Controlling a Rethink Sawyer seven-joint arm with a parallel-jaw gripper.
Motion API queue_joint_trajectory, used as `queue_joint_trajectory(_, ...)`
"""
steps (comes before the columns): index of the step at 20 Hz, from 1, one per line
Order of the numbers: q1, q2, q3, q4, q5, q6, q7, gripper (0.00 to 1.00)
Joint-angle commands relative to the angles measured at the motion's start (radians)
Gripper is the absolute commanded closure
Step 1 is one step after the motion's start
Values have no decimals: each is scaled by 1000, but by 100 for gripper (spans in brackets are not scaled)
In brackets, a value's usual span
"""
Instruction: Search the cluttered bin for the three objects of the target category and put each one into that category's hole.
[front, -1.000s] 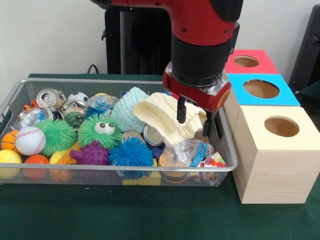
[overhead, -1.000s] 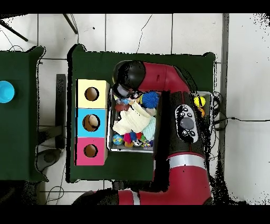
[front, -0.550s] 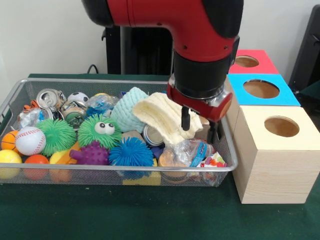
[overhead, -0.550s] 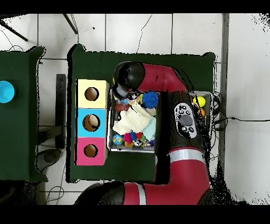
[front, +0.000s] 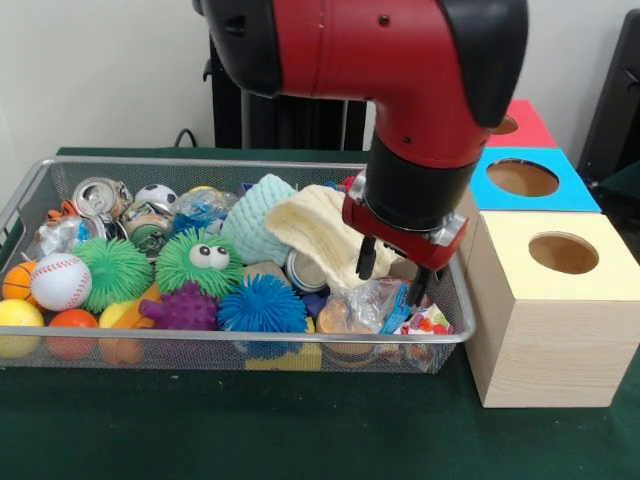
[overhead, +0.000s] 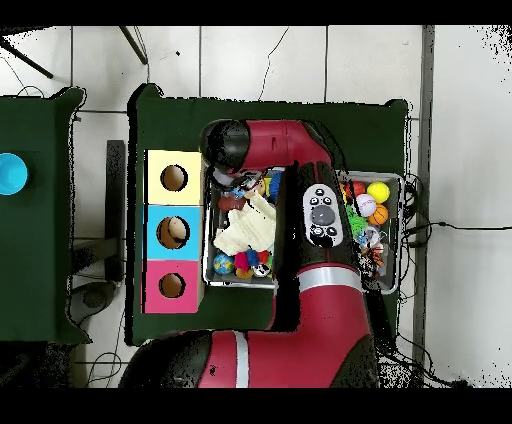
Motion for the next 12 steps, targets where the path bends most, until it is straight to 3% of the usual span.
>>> queue_joint_trajectory(1,1,37,22,-85,-122,159,-290,0)
queue_joint_trajectory(12,-5,54,69,-146,-173,236,-374,0)
